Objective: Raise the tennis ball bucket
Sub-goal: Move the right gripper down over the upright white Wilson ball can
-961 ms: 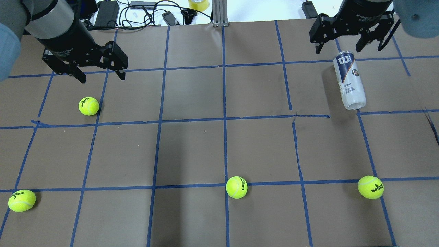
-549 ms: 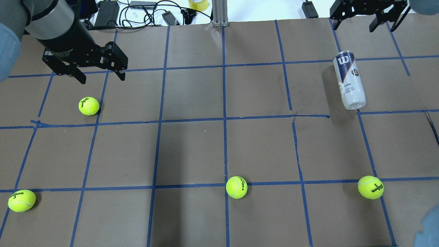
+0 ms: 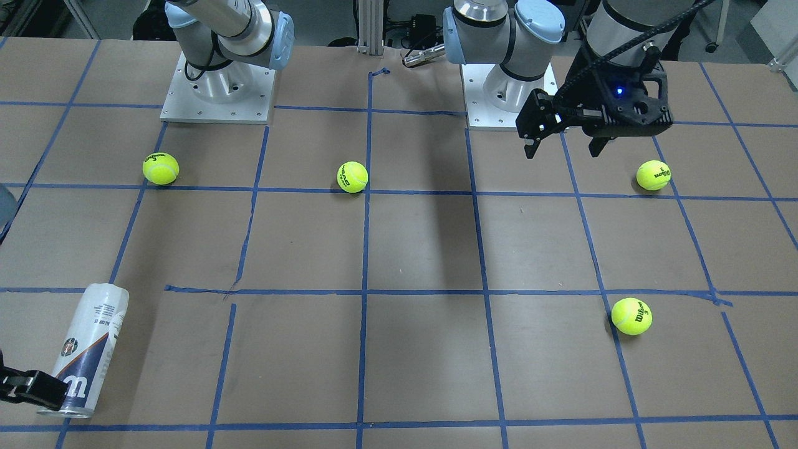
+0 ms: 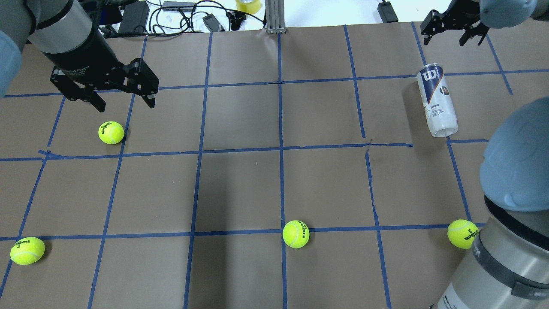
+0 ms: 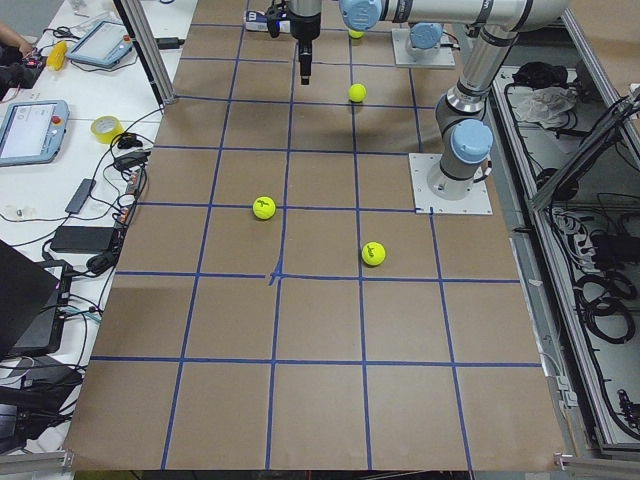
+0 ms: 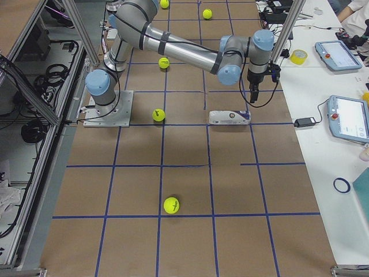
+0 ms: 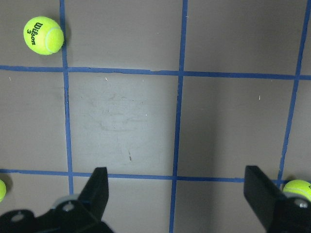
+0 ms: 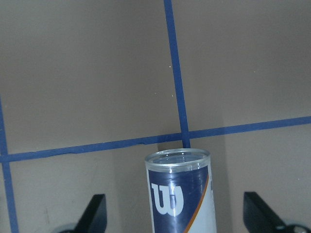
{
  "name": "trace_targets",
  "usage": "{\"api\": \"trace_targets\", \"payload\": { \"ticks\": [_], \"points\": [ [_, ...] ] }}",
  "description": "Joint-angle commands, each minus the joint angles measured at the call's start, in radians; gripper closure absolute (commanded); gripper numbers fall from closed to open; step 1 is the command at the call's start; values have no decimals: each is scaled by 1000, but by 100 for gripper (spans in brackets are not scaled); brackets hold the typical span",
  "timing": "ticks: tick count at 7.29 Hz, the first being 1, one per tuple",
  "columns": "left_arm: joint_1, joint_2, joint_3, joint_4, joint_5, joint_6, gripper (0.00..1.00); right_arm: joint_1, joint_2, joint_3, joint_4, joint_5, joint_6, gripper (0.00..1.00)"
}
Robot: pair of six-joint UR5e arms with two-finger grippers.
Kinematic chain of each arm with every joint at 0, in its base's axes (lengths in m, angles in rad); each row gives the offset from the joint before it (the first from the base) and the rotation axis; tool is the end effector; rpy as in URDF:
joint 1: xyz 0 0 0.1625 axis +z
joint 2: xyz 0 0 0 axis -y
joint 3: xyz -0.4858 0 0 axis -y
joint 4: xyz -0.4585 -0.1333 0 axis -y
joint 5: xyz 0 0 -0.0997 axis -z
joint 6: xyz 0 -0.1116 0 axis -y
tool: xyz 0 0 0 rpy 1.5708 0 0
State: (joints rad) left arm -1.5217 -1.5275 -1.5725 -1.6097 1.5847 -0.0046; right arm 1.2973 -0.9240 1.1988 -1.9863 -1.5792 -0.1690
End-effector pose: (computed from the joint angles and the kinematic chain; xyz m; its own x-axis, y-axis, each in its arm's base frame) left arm -0.1052 -0.5429 0.5556 -0.9985 -0.0537 -0.0139 -0.0537 0.9986 -0.0028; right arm -0.1017 -0.8526 0.3293 -0.9937 0.1070 0.0318 0.1017 0.9854 -0.1368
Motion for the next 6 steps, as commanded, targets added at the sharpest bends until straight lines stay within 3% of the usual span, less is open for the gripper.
{"api": "trace_targets", "payload": {
  "ticks": [1,6],
  "points": [
    [0,7,0,-29,0,0,0,-19,71,-2,-61,-5,-30,0],
    [0,7,-1,-35,3,0,0,-41,112,5,-81,63,-84,1]
  ]
}}
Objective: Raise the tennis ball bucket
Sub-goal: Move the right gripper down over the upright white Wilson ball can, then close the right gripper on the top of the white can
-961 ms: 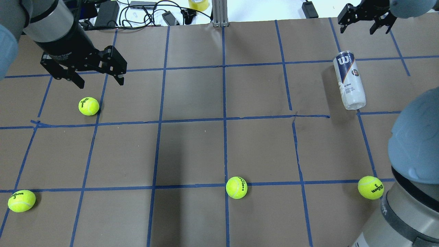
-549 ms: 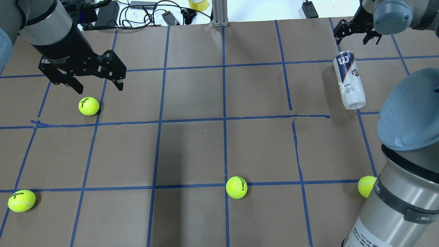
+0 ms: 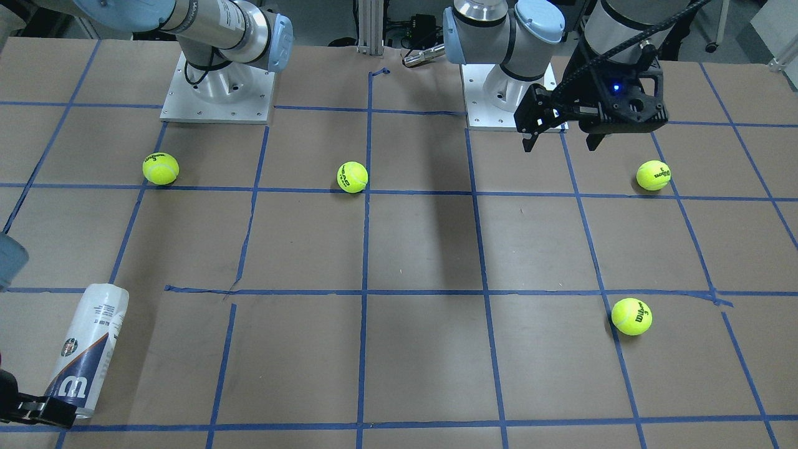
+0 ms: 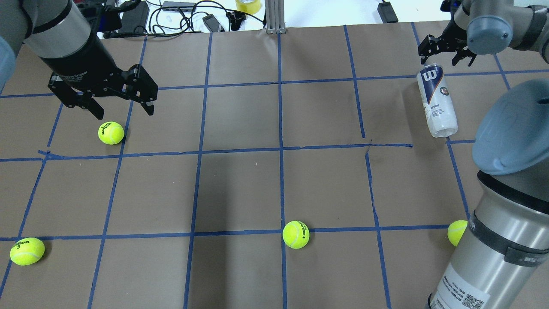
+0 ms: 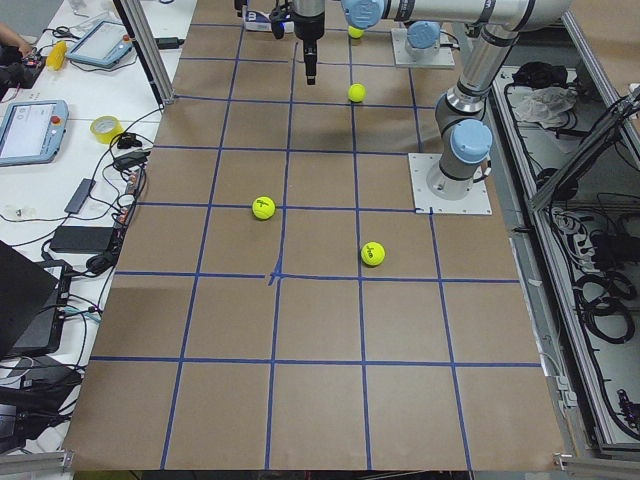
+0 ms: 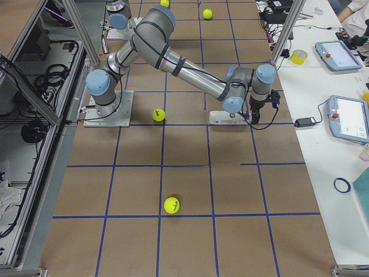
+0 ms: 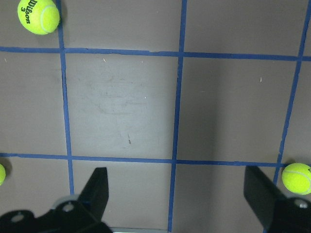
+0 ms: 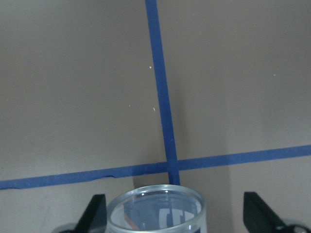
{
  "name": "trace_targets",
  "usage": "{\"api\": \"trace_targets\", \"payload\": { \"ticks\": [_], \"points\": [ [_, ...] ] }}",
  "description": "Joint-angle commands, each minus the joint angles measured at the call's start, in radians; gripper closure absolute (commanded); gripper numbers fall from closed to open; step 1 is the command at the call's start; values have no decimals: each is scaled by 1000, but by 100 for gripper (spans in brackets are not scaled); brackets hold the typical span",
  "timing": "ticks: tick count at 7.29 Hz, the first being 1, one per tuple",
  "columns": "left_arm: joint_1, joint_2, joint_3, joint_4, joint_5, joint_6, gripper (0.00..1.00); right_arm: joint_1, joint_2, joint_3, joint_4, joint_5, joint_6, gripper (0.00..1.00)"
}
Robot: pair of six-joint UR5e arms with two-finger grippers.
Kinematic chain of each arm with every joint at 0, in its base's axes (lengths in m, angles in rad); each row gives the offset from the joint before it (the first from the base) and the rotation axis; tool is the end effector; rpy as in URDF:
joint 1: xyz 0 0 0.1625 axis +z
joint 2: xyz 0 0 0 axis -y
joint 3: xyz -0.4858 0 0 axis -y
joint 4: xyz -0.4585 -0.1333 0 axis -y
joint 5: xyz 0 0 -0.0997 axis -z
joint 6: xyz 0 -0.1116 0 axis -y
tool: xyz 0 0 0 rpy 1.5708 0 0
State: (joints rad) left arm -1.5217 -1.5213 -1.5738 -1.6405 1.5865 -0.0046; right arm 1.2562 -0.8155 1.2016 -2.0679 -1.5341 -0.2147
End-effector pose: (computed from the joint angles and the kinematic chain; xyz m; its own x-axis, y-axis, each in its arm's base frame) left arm -0.1053 -0.5369 0.5551 -0.9985 -0.0533 -0.0158 -0.0537 0.9983 0.0231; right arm -0.1383 -0.8691 0.2437 -0.9952 0.0970 -0.0120 0.0977 0.9884 -0.1160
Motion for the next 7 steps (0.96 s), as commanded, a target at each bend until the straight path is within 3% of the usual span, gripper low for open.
{"api": "trace_targets", "payload": {
  "ticks": [1,6,7],
  "points": [
    [0,1,0,-4,0,0,0,-1,6,4,-1,40,-98,1],
    [0,4,-5,-18,3,0,0,-1,6,87,-38,29,-89,1],
    [0,4,-6,-19,3,0,0,-1,6,87,-85,38,-97,10]
  ]
}}
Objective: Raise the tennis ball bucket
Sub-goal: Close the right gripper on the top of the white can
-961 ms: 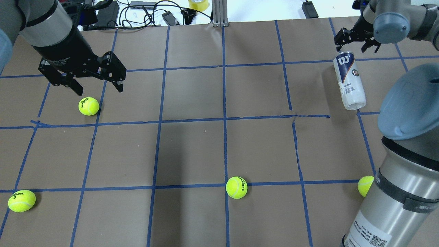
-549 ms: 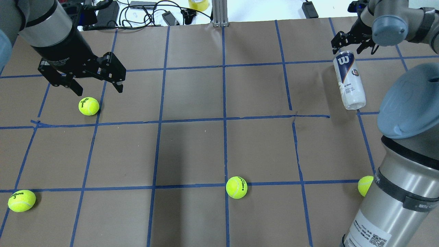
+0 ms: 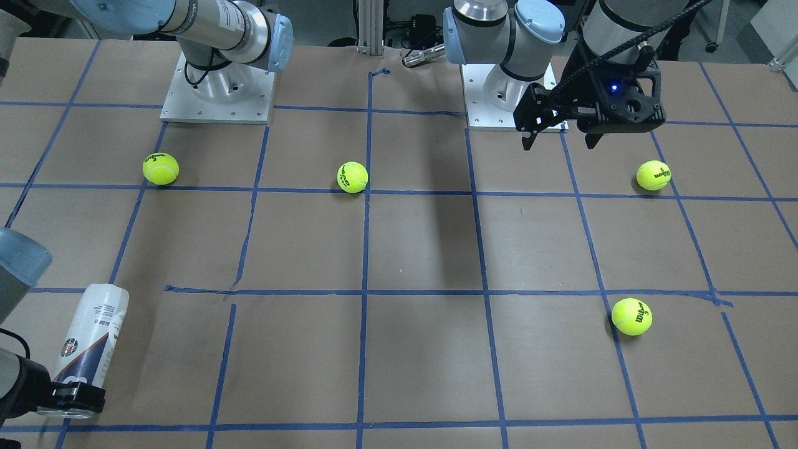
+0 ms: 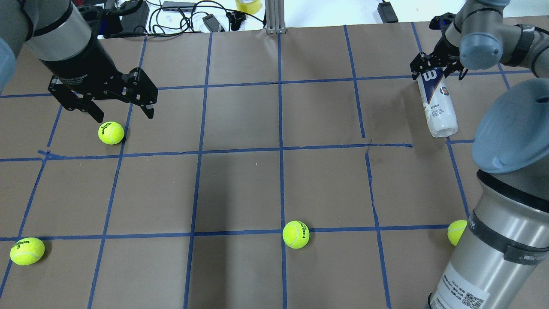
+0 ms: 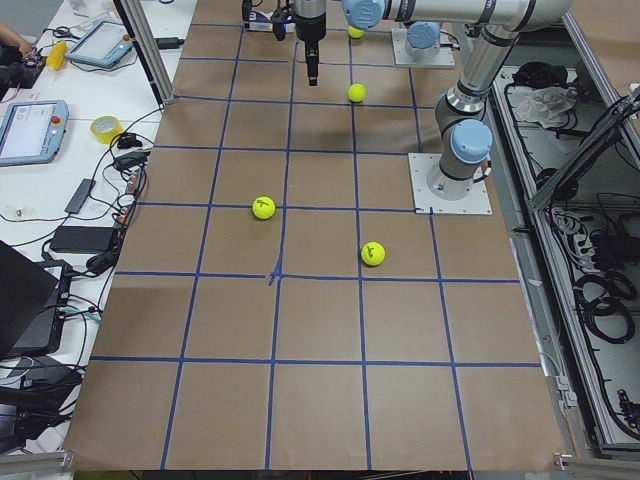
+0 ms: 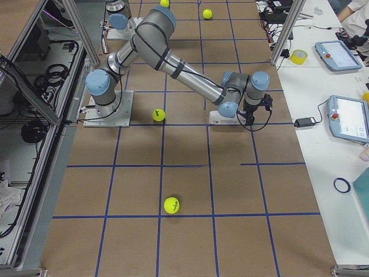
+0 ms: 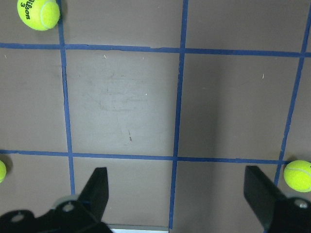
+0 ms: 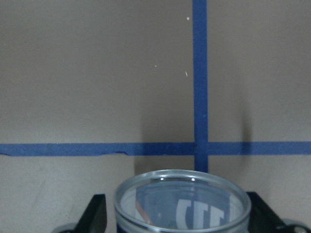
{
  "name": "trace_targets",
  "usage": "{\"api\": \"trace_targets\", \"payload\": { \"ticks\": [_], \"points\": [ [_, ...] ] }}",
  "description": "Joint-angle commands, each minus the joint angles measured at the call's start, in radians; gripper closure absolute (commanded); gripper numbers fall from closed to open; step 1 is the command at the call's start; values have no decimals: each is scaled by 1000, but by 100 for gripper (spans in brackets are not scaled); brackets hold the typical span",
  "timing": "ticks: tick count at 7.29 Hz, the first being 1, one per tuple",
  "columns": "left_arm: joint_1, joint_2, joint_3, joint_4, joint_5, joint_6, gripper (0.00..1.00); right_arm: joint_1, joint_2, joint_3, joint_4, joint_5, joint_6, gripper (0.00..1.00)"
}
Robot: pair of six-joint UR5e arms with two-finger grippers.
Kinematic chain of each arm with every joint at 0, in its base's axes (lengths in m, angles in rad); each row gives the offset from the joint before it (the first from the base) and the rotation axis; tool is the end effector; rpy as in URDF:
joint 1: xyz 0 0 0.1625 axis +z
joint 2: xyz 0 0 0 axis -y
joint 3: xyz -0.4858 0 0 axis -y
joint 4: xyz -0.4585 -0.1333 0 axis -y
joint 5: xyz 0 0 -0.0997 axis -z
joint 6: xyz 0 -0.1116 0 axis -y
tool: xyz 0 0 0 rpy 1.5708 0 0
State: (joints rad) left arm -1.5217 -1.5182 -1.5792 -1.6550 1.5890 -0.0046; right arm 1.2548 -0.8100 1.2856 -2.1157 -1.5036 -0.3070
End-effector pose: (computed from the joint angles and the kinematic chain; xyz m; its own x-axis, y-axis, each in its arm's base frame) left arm -0.1052 -0.5335 0.5524 -0.9984 -0.0529 -0.0184 -0.0536 0.9978 0.0399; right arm -0.1302 -0.8514 0.2002 -0.9991 0.0048 -0.0429 0.0085 0.9962 -0.0863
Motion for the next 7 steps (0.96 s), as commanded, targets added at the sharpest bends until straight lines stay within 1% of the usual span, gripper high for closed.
{"api": "trace_targets", "payload": {
  "ticks": [1,2,3,4,5,6,7],
  "points": [
    [0,1,-1,-5,0,0,0,0,0,3,-64,10,-6,21],
    [0,1,-1,-11,3,-14,0,0,-3,3,-52,3,-1,39],
    [0,0,-1,-11,23,-5,0,9,-20,3,-43,8,-1,47],
    [0,0,-1,-11,35,-2,0,21,-44,3,-24,11,-9,48],
    [0,0,-1,-6,34,0,0,76,-93,6,-23,11,-58,51],
    [2,0,2,-8,34,0,0,177,-144,20,-20,-6,-72,55],
    [11,0,2,-12,35,0,0,289,-176,50,-30,-9,-133,61]
  ]
}}
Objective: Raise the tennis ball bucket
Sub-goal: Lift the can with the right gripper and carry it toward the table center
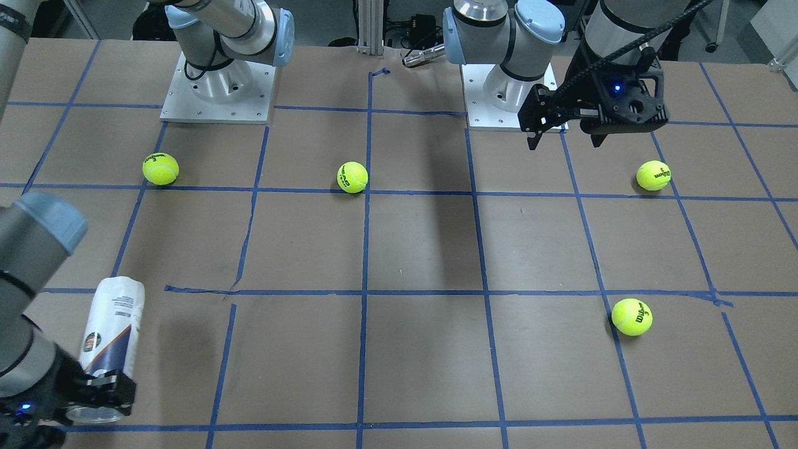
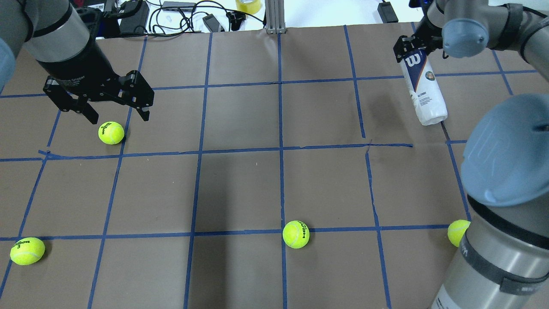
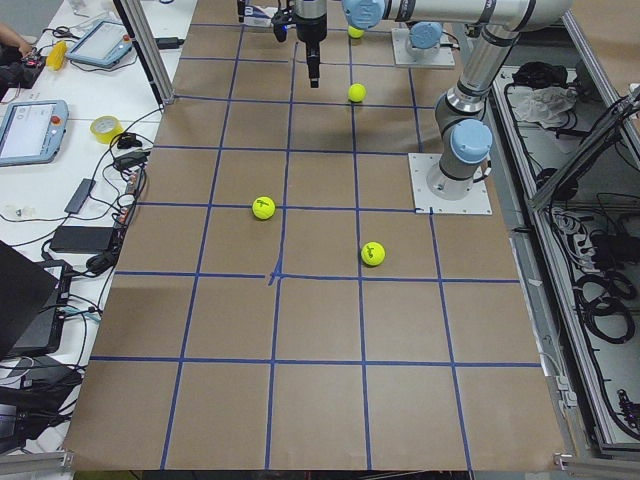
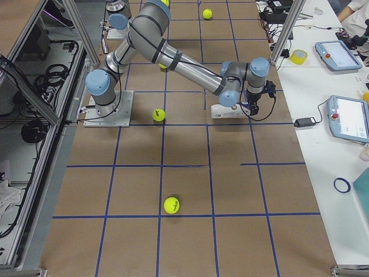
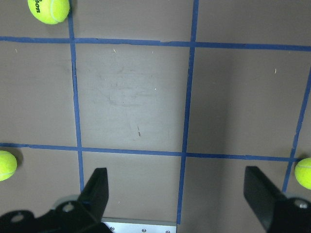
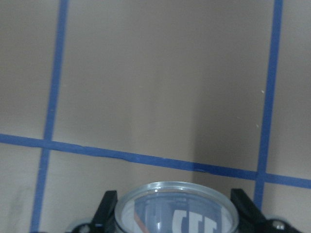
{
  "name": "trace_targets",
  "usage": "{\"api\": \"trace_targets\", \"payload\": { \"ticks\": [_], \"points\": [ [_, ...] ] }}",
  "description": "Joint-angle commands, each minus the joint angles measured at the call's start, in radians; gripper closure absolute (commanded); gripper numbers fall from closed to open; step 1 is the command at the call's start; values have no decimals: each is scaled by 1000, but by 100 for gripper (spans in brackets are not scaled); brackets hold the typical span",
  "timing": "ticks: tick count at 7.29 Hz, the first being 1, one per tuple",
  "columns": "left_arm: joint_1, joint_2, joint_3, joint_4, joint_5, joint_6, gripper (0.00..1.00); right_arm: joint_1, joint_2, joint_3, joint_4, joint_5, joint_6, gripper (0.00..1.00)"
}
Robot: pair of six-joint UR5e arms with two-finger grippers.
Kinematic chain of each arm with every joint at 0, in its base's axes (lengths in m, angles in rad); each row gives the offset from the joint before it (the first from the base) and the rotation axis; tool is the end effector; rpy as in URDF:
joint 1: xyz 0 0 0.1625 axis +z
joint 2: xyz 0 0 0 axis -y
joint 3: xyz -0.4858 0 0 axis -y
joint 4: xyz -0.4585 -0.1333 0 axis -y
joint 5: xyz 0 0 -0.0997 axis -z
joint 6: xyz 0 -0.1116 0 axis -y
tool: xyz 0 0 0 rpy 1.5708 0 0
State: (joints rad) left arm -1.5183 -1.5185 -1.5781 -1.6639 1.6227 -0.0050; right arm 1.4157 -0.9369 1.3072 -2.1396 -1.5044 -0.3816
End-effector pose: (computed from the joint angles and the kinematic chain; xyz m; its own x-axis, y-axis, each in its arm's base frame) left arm -0.0997 -0.5328 0.5521 -0.9971 -0.0549 -0.0521 -0.0574 0.9972 0.0478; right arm 0.0101 -0.8466 0.2985 -0.9732 -0.2297 0.0131 -0.2273 0.9515 -0.2072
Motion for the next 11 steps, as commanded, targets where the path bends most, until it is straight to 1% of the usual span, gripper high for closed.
{"api": "trace_targets", "payload": {
  "ticks": [1,2,3,4,5,6,7,8,9,10,11],
  "points": [
    [32,0,9,0,2,0,0,208,-75,41,-19,-7,-165,66],
    [52,0,12,6,0,0,0,292,-79,43,-20,-5,-313,67],
    [64,0,15,16,-1,0,0,395,-89,43,-45,-8,-369,70],
    [81,-2,16,18,-1,2,0,507,-82,50,-48,-48,-457,71],
    [119,-5,27,30,-3,2,0,588,-76,61,-106,-54,-511,71],
    [150,-3,29,30,-6,2,0,630,-56,76,-182,-36,-651,70],
    [148,-2,27,30,-6,2,0,690,-30,119,-262,-31,-678,70],
    [145,-2,24,30,-4,2,0,704,-10,160,-369,-33,-677,70],
    [145,0,21,30,-1,0,0,709,-7,184,-384,-28,-659,68],
    [145,0,21,30,-1,0,0,707,-7,187,-379,-33,-649,68],
    [145,0,21,30,-1,0,0,709,-8,190,-379,-37,-637,51]
  ]
}}
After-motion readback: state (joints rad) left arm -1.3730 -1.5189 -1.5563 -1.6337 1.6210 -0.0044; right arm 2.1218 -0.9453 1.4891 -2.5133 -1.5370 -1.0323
